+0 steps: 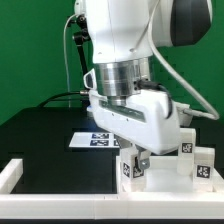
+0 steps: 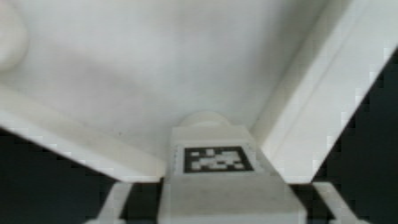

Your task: Assemble square table

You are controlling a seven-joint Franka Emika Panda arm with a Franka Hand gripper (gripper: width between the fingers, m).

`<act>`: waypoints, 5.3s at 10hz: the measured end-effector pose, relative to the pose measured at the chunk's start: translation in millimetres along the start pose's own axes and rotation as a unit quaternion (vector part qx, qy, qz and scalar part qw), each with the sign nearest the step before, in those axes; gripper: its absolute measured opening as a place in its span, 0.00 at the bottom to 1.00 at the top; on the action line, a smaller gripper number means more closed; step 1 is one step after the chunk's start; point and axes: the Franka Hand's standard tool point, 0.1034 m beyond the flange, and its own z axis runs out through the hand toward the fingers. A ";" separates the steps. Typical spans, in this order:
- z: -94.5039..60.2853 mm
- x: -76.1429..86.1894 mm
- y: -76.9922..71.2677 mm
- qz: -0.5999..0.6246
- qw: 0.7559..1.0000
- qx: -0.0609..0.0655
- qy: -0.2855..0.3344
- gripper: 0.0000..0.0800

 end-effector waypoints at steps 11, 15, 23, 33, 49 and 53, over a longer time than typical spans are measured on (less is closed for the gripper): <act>7.0 -4.4 3.2 -0.356 0.934 -0.007 0.035 0.81; 4.2 2.2 -0.8 -0.523 0.850 -0.018 0.060 0.77; 4.8 4.1 -0.1 -0.214 0.975 0.000 0.063 0.36; 4.8 7.2 2.7 0.304 0.952 0.046 -0.001 0.36; -92.2 -29.4 -16.1 0.363 0.928 0.067 -0.052 0.81; -91.5 -29.3 -16.0 0.363 0.928 0.067 -0.052 0.81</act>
Offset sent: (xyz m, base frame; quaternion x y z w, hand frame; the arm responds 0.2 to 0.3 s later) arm 0.0000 0.0000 0.0000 0.0000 0.0000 0.1296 0.9916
